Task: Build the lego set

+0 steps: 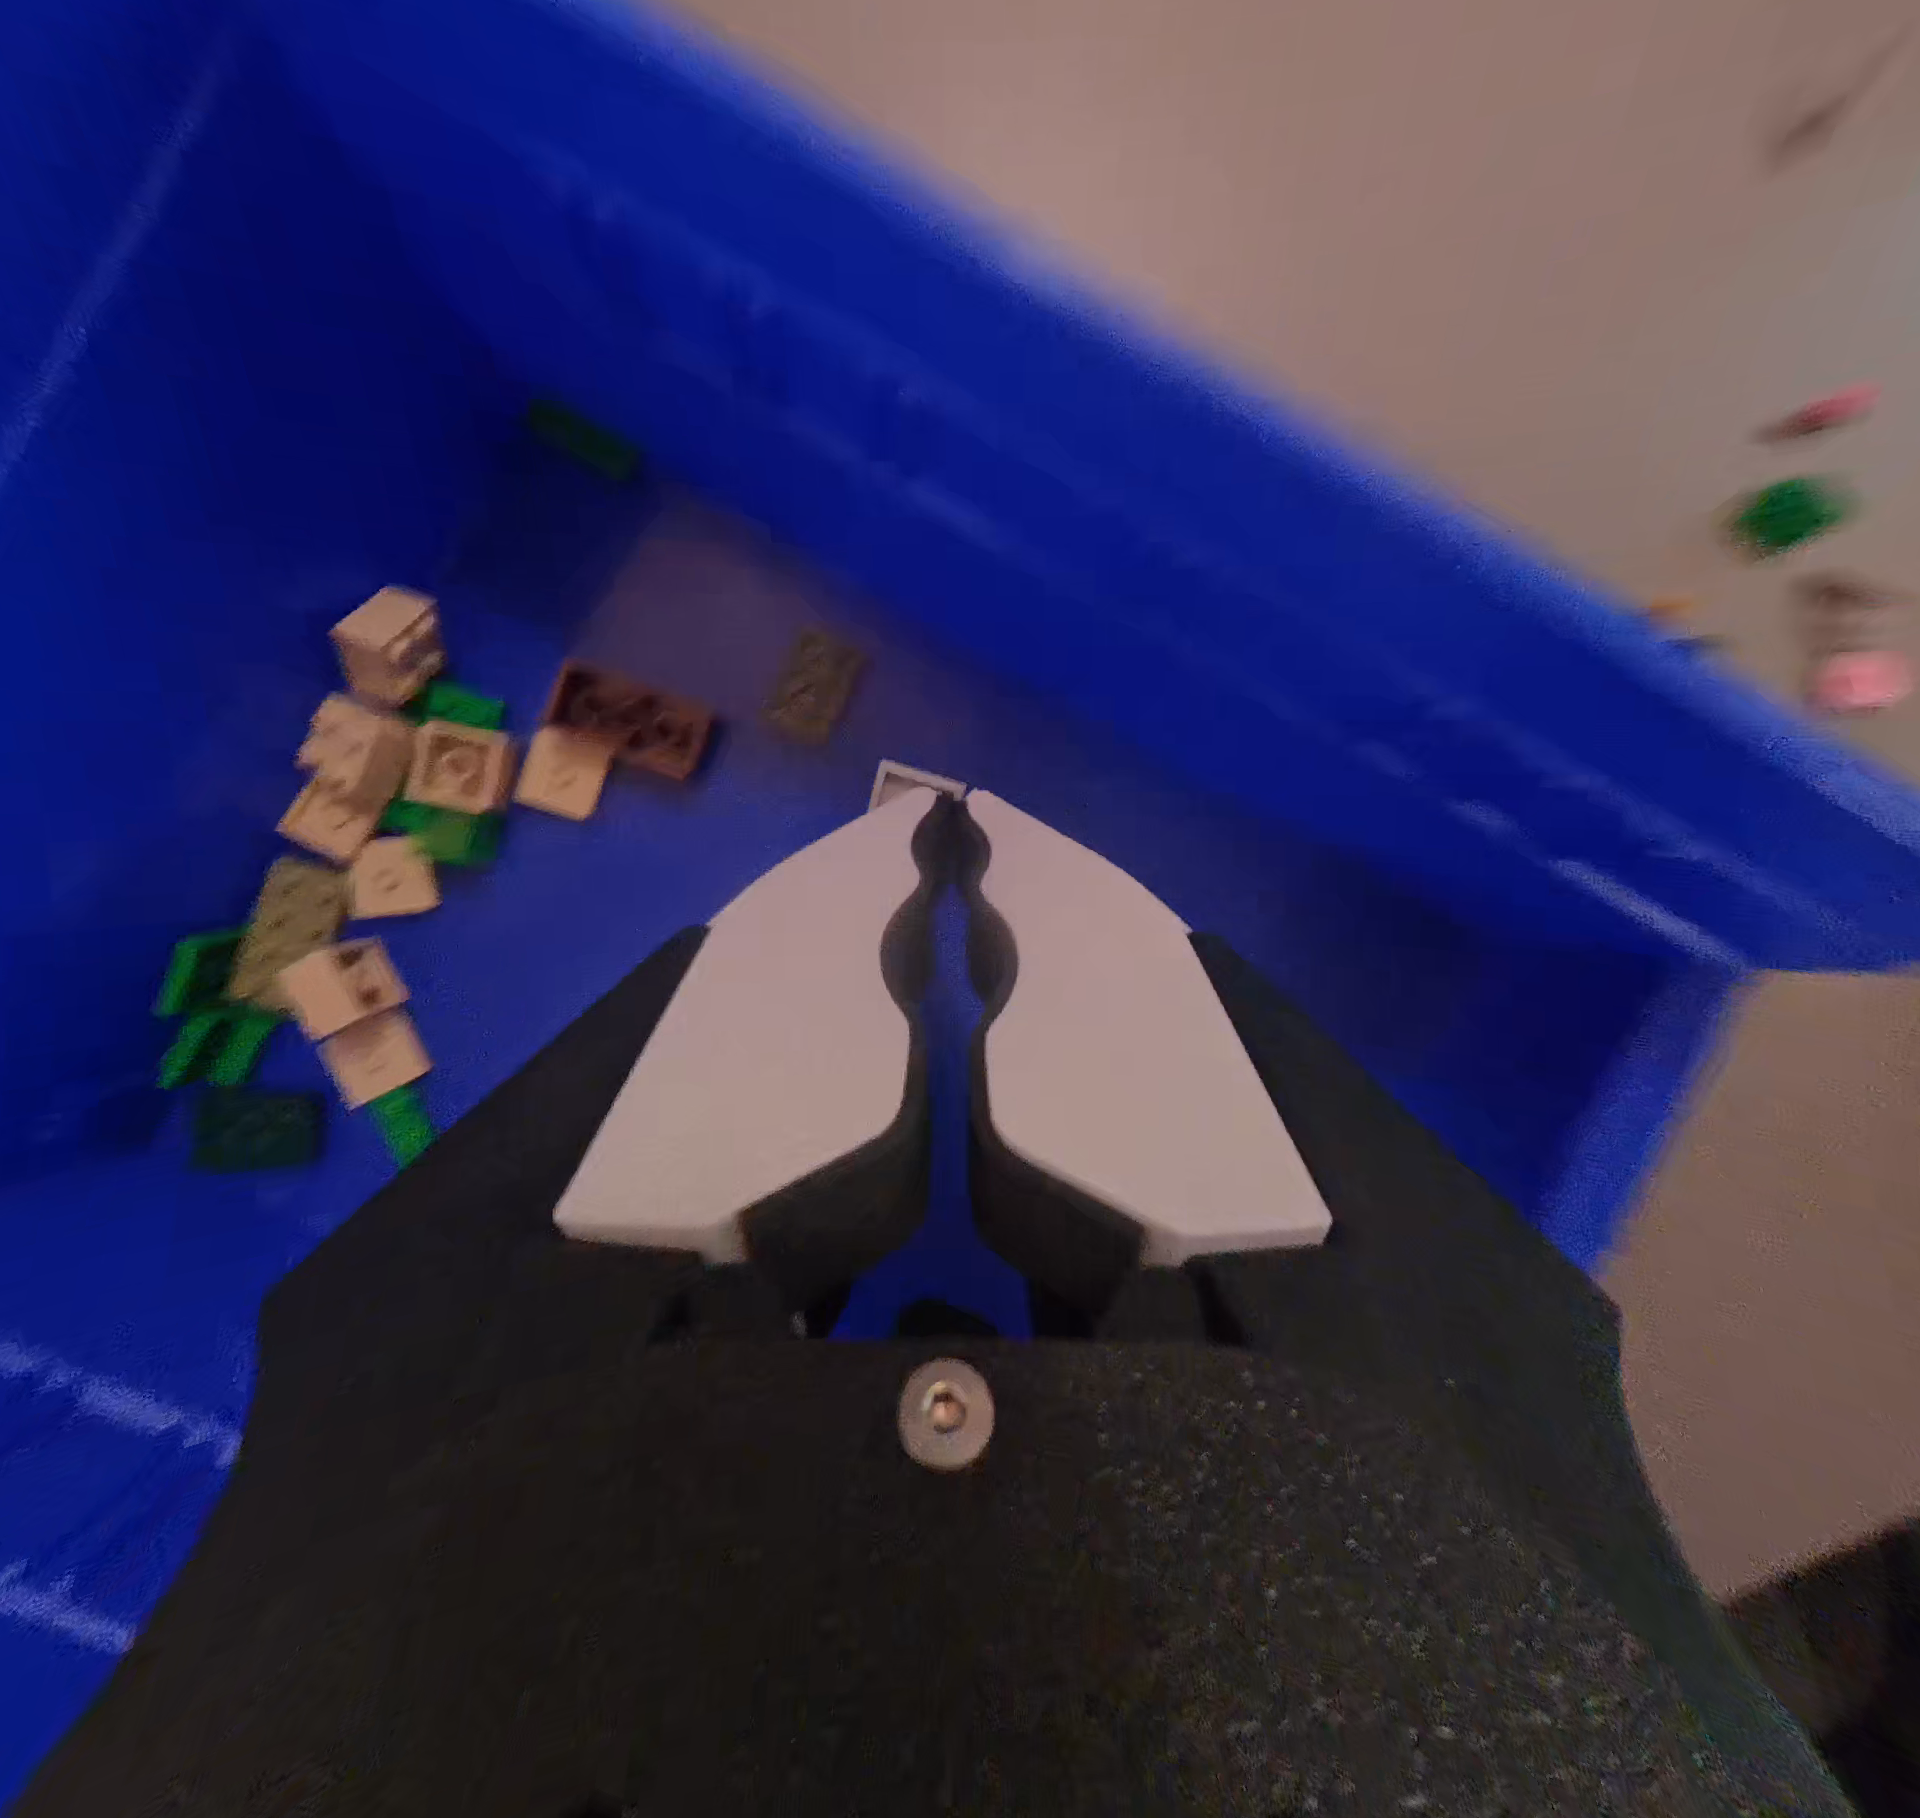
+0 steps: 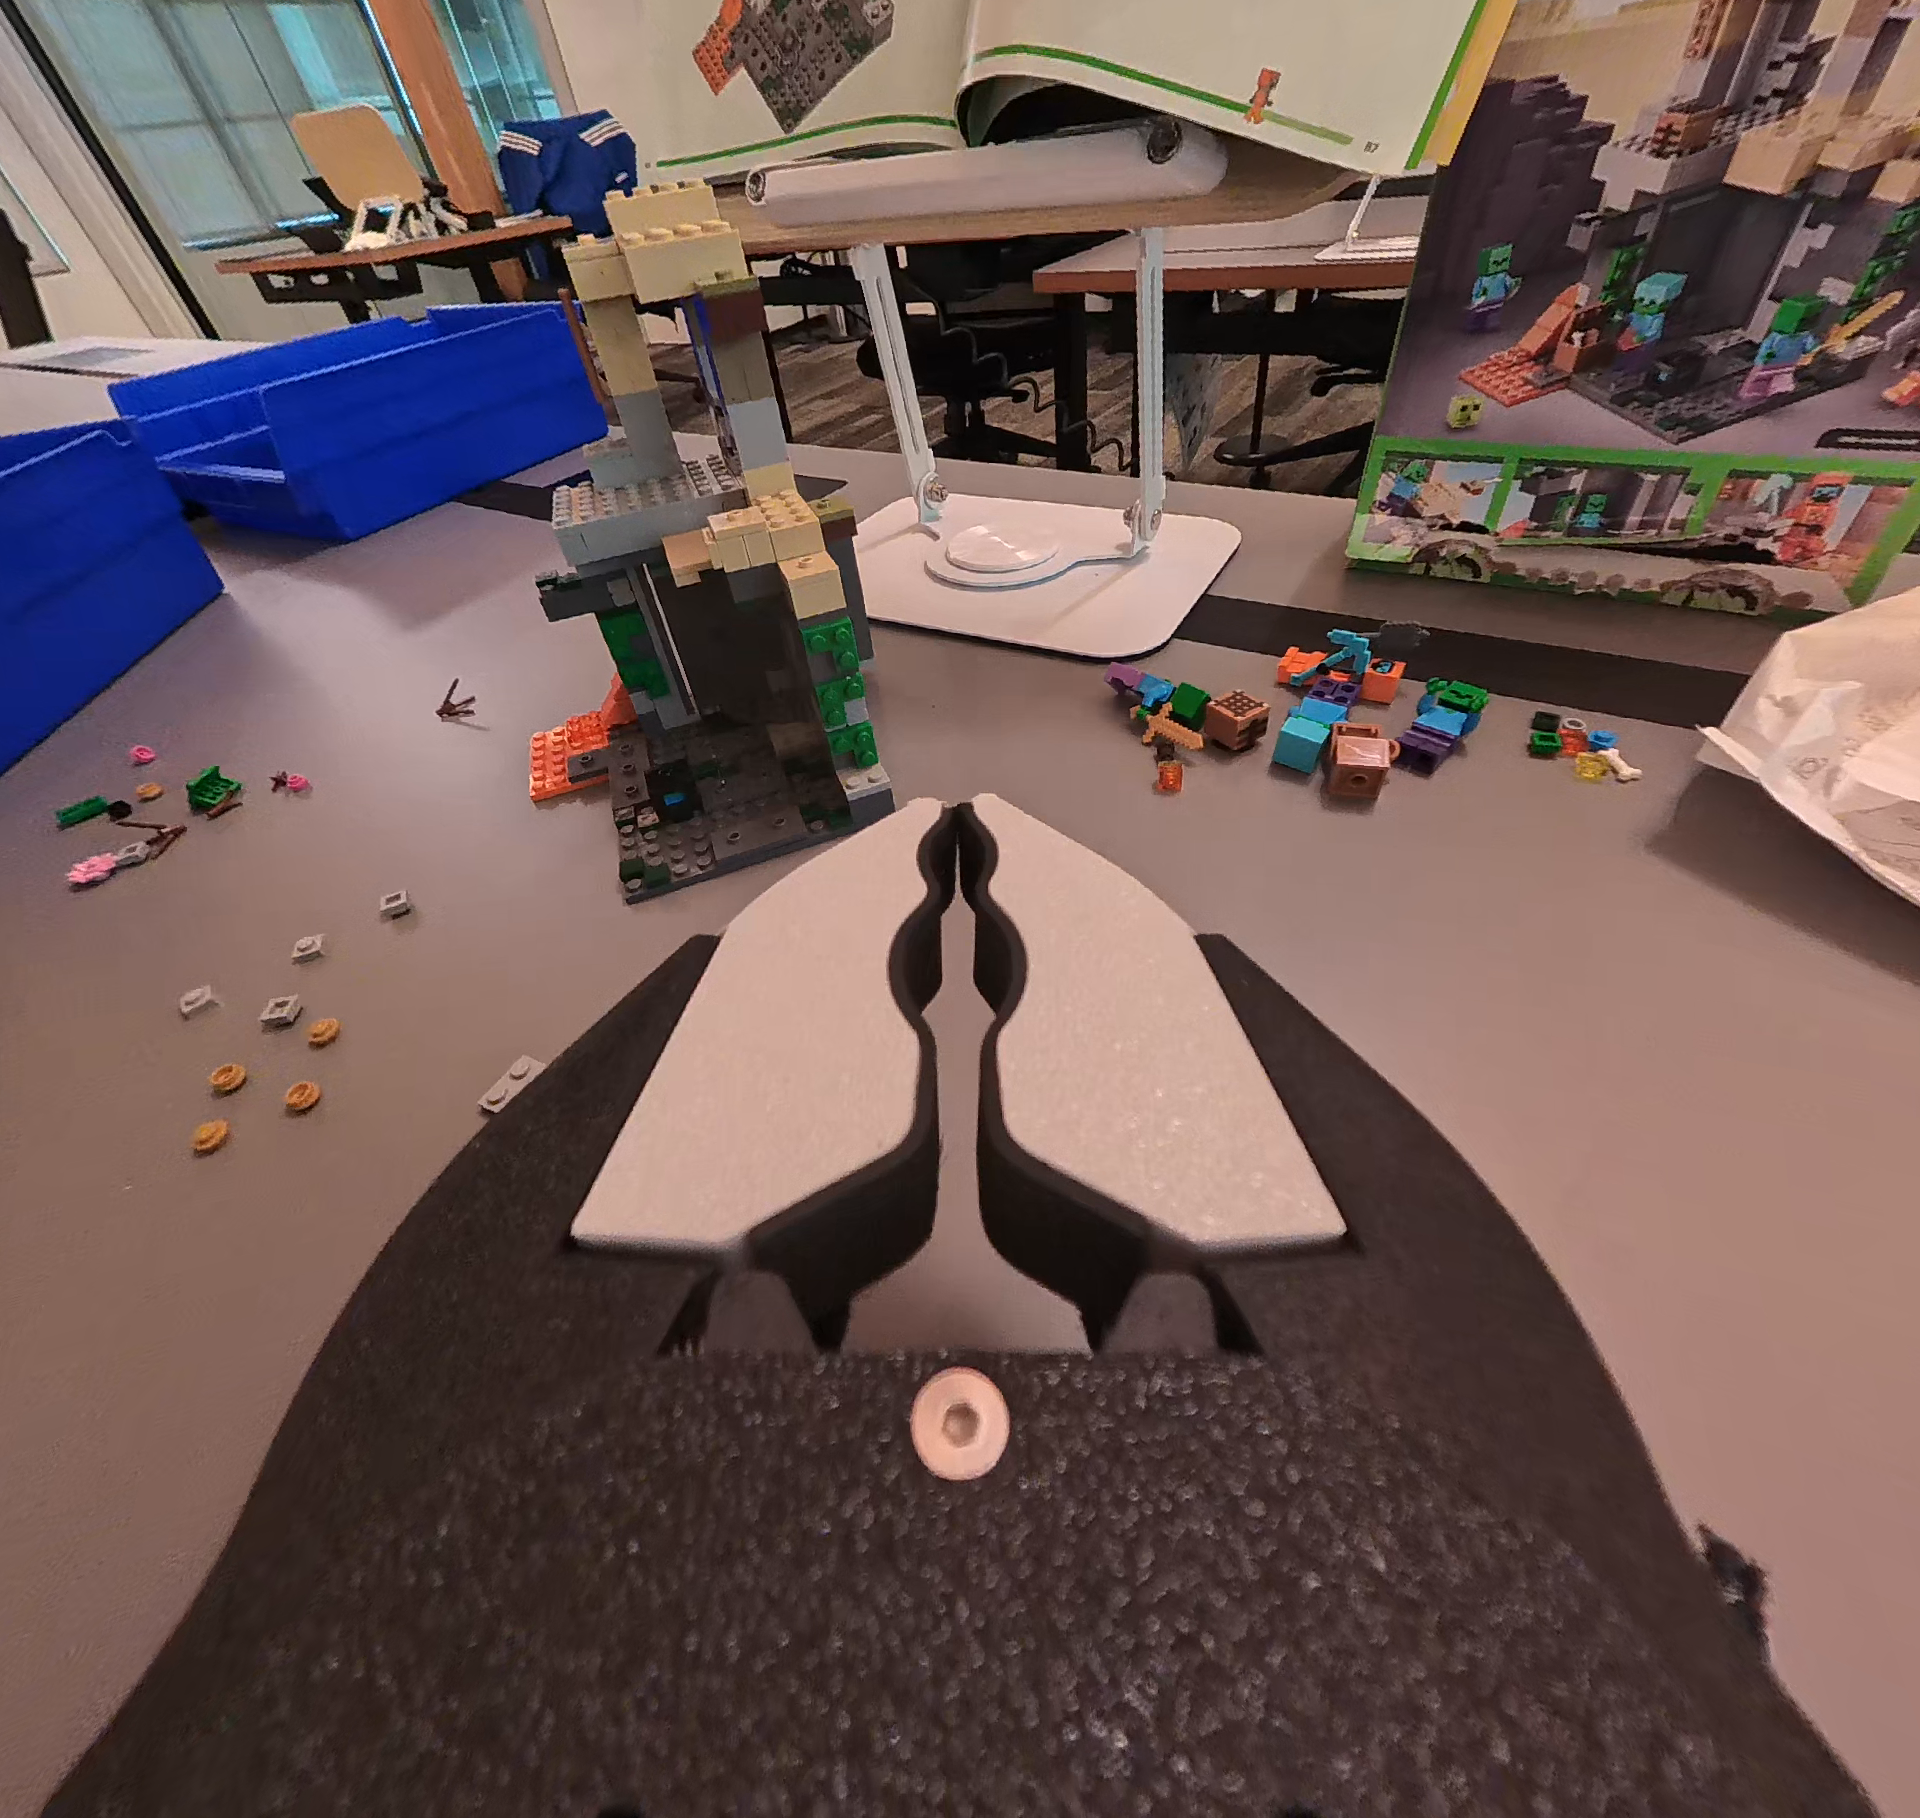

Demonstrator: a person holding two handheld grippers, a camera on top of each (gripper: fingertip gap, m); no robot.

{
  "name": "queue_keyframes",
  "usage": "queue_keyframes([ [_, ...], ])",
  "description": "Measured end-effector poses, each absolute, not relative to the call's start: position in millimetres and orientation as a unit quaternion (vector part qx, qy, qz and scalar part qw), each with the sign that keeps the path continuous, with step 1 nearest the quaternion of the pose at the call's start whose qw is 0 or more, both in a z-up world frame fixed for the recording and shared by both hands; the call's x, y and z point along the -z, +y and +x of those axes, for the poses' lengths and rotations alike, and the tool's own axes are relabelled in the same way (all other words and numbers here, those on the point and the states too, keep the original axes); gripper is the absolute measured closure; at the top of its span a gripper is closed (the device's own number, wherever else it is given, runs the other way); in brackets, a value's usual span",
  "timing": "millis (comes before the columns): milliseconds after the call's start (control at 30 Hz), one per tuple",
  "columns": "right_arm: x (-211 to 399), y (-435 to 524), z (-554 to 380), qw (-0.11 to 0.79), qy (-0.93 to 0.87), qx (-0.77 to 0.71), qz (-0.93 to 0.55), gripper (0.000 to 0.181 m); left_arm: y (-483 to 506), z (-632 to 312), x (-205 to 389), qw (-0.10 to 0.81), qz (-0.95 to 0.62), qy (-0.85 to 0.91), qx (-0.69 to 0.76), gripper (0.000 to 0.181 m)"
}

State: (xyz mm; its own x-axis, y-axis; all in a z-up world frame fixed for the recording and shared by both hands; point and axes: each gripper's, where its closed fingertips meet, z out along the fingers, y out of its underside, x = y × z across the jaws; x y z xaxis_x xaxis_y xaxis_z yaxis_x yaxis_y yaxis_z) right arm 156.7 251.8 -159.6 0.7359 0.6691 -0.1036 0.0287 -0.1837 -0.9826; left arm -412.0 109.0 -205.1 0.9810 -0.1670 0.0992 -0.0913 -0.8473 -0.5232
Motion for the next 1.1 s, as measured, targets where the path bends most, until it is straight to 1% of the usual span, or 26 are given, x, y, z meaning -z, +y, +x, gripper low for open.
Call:
queue_keyframes([
  [33,160,252,156,0.591,-0.242,-0.272,-0.720,0.181,110,-398,190,0.301,-0.944,0.070,0.113,0.181],
  [133,161,251,155,0.588,-0.245,-0.273,-0.720,0.181,104,-341,122,0.420,-0.850,0.105,0.299,0.181],
  [167,161,251,154,0.588,-0.247,-0.273,-0.721,0.181,99,-326,97,0.460,-0.808,0.121,0.346,0.181],
  [233,161,250,153,0.587,-0.250,-0.273,-0.720,0.181,84,-302,61,0.509,-0.749,0.156,0.395,0.181],
  [367,160,249,152,0.589,-0.250,-0.273,-0.719,0.181,58,-258,20,0.562,-0.666,0.222,0.437,0.181],
  [467,159,249,152,0.589,-0.251,-0.274,-0.718,0.181,52,-230,9,0.567,-0.640,0.253,0.452,0.181],
  [567,157,248,152,0.592,-0.252,-0.273,-0.715,0.181,56,-196,15,0.543,-0.645,0.266,0.467,0.181],
  [633,155,248,153,0.595,-0.251,-0.271,-0.713,0.181,65,-167,31,0.505,-0.675,0.274,0.463,0.181],
  [733,153,249,155,0.598,-0.247,-0.270,-0.713,0.181,76,-111,73,0.433,-0.724,0.315,0.435,0.181],
  [867,153,245,150,0.595,-0.262,-0.278,-0.708,0.181,82,-30,130,0.339,-0.749,0.373,0.430,0.181],
  [967,153,229,133,0.583,-0.321,-0.291,-0.687,0.181,86,22,160,0.276,-0.747,0.385,0.466,0.181],
  [1100,168,198,108,0.549,-0.454,-0.270,-0.648,0.181,91,72,195,0.190,-0.762,0.386,0.483,0.181],
])
